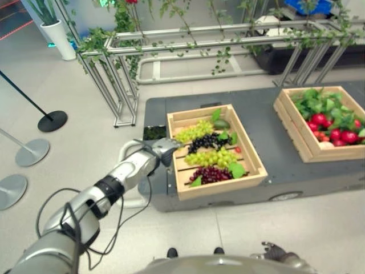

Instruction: Pick up the fruits from the basket on one side to the basket on the other side

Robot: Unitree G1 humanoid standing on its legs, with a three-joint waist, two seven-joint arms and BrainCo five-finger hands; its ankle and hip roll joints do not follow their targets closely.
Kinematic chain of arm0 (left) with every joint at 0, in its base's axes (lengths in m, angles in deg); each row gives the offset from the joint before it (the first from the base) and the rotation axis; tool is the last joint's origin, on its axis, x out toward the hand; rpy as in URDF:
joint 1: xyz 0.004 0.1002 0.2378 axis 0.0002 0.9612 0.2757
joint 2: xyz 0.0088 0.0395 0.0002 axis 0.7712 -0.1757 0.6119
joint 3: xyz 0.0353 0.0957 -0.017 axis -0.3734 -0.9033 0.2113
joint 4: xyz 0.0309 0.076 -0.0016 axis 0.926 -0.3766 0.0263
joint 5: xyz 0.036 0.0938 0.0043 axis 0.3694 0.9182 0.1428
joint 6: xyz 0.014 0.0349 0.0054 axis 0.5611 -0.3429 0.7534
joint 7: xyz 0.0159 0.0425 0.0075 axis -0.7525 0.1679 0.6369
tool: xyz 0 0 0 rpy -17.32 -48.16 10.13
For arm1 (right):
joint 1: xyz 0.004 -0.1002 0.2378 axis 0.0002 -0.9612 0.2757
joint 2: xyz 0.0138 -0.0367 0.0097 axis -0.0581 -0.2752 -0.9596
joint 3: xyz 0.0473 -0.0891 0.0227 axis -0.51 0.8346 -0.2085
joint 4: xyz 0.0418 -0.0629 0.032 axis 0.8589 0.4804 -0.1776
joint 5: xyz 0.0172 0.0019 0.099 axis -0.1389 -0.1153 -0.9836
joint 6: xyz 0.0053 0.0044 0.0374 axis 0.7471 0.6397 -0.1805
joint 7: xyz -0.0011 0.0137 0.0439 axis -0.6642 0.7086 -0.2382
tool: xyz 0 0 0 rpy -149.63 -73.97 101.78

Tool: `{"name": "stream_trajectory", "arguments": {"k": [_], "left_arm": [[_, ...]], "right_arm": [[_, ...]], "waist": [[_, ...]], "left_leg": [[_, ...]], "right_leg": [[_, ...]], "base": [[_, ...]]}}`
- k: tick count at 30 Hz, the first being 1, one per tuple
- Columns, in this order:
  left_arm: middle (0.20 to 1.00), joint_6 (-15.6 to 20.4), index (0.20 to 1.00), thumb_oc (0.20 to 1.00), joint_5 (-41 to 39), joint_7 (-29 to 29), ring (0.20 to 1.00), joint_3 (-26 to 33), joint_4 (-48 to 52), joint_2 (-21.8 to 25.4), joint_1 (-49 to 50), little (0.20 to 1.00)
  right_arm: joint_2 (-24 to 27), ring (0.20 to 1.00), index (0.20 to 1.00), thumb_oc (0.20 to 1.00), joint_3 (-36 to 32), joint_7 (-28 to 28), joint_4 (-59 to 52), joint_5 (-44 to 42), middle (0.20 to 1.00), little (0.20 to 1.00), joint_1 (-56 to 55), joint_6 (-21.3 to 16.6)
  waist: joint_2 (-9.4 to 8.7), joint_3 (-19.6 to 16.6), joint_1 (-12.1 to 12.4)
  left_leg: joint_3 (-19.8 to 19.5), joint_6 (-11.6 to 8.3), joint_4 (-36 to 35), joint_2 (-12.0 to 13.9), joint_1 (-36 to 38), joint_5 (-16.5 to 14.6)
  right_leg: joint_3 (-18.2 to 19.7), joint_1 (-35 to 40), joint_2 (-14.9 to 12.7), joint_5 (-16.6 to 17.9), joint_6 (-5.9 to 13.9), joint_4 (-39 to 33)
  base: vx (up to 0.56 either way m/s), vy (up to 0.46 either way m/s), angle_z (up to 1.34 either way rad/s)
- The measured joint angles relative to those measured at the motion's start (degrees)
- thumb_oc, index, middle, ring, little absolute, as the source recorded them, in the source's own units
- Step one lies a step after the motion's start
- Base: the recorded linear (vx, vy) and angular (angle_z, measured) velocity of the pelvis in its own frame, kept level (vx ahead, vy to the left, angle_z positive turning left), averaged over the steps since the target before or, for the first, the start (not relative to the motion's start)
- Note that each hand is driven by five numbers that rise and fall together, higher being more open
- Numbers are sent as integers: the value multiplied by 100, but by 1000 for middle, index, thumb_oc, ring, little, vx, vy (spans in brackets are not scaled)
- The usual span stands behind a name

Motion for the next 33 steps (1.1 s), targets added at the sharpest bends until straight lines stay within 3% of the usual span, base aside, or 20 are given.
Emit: {"name": "stream_trajectory", "arguments": {"k": [7, 19, 25, 30, 33], "left_arm": [[1000, -178, 1000, 1000, -48, -64, 1000, 447, 19, 10, -9, 1000], [1000, -237, 1000, 1000, -117, -64, 1000, 464, 430, 279, -35, 1000], [1000, -296, 1000, 1000, -118, 75, 1000, 133, -253, 46, -781, 1000], [1000, -359, 1000, 1000, -117, 251, 1000, 8, -375, -130, -1126, 1000], [1000, -381, 1000, 1000, -117, 389, 1000, -40, -678, -478, -1306, 1000]], "right_arm": [[14, 1000, 1000, 1000, -13, 72, -16, -1, 1000, 1000, 54, 55], [36, 1000, 1000, 1000, -26, 71, -107, -12, 1000, 1000, 146, 54], [55, 1000, 1000, 1000, -23, 54, -119, -112, 1000, 1000, 556, 47], [117, 1000, 1000, 1000, -22, -58, -198, -161, 1000, 1000, 661, 37], [189, 1000, 1000, 1000, -10, -114, -229, -278, 1000, 1000, 743, 31]], "waist": [[7, 126, 4], [19, 343, -5], [71, 807, -215], [157, 985, -306], [225, 1065, -335]], "left_leg": [[5, 0, 1, 1, -150, 0], [8, -4, 1, 2, -393, 9], [41, 38, 4, -24, -753, 93], [88, 38, 5, -25, -898, 93], [97, 37, 5, -27, -971, 92]], "right_leg": [[50, -168, 1, 25, -4, 0], [95, -445, 2, 73, -4, 2], [138, -949, -31, 87, 2, 226], [129, -1181, -40, 86, 0, 287], [141, -1295, -42, 86, 0, 325]], "base": [[-3, -12, -4], [-10, 1, -2], [-63, -9, -8], [-28, -17, -13], [-26, -8, -6]]}}
